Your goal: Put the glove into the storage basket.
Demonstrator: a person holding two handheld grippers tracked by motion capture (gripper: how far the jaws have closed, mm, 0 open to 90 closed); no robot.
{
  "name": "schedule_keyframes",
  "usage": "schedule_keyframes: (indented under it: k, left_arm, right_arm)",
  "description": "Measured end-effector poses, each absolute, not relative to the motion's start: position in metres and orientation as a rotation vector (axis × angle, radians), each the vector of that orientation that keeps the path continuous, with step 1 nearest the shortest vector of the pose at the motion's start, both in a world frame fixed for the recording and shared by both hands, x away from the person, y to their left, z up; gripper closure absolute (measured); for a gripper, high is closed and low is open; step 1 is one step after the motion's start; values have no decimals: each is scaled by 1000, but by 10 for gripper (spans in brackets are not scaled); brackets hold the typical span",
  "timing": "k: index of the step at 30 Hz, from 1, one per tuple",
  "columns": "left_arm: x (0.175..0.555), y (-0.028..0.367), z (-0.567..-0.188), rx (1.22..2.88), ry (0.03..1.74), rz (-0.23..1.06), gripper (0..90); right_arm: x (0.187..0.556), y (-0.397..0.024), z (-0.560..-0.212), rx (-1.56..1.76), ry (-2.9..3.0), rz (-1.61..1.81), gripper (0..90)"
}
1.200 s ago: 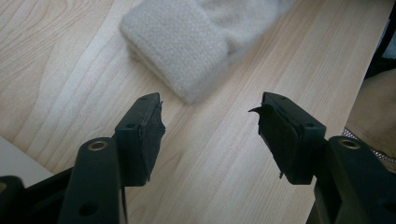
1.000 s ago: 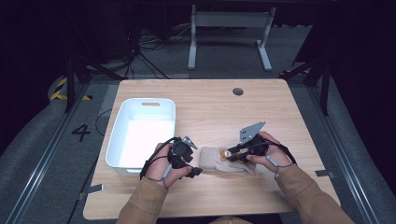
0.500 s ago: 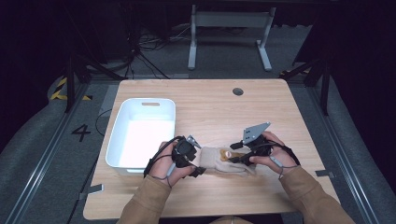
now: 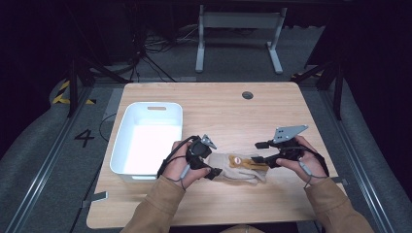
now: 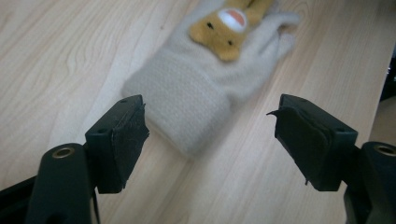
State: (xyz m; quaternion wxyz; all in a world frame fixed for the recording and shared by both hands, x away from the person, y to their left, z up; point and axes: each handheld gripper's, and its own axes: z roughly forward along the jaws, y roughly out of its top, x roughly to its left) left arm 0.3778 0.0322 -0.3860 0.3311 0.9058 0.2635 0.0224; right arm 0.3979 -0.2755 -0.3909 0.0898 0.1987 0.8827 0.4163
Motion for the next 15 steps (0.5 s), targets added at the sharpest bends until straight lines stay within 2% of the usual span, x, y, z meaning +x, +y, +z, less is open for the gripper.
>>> schedule_keyframes:
  k: [9,12,15]
  left_arm:
    - [382,28,-383,2334,665,83,236]
    - [381,28,-383,2318,652,97,213]
    - [381,31,-385,2299,603,106,181]
  right_arm:
    - [393,-304,-381,715,2537,1184,394]
    - [392,-313,-379,773,2516,1172,344]
    - [391,-322,-377,880,2493,1180,339]
